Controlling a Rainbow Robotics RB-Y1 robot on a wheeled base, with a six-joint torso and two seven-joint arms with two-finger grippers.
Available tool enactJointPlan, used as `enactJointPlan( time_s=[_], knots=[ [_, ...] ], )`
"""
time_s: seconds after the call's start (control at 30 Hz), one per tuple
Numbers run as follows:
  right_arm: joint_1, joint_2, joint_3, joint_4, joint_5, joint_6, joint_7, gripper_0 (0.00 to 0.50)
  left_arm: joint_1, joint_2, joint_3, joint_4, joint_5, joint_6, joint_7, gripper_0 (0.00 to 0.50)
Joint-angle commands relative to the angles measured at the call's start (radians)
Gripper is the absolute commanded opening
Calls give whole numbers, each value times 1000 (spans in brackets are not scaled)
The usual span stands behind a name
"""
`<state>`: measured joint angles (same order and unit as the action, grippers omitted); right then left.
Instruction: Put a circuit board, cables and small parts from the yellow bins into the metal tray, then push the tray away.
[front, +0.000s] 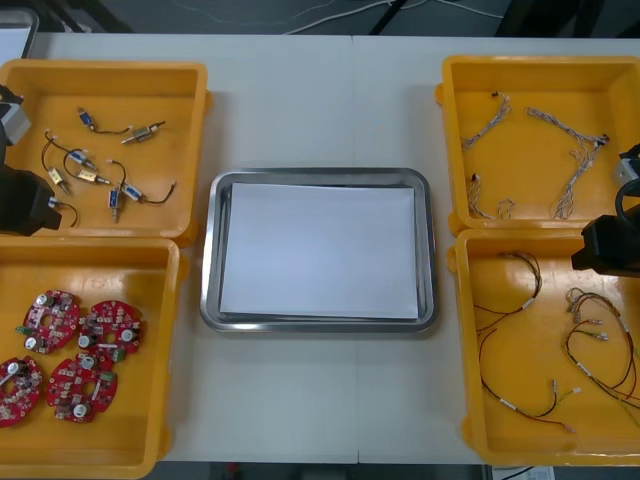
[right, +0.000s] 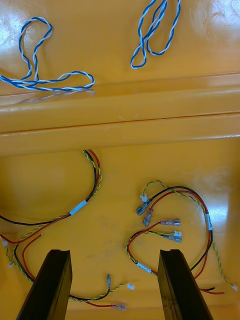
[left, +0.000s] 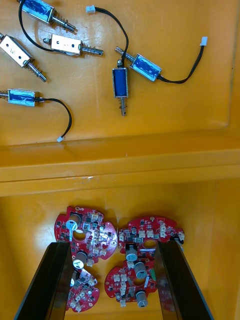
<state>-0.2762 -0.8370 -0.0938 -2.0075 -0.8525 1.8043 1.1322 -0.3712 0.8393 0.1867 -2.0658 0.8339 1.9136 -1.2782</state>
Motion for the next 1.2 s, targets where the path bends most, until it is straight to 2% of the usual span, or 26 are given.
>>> enactJointPlan(
  time_s=[0.03,1.2],
  knots=[
    [12,9,-34,-7,4,-7,27,500,11,44,28,-28,7,6,105,496],
    [12,9,-34,-7,4,-7,27,500,11,44,28,-28,7,6,105,500]
  ],
)
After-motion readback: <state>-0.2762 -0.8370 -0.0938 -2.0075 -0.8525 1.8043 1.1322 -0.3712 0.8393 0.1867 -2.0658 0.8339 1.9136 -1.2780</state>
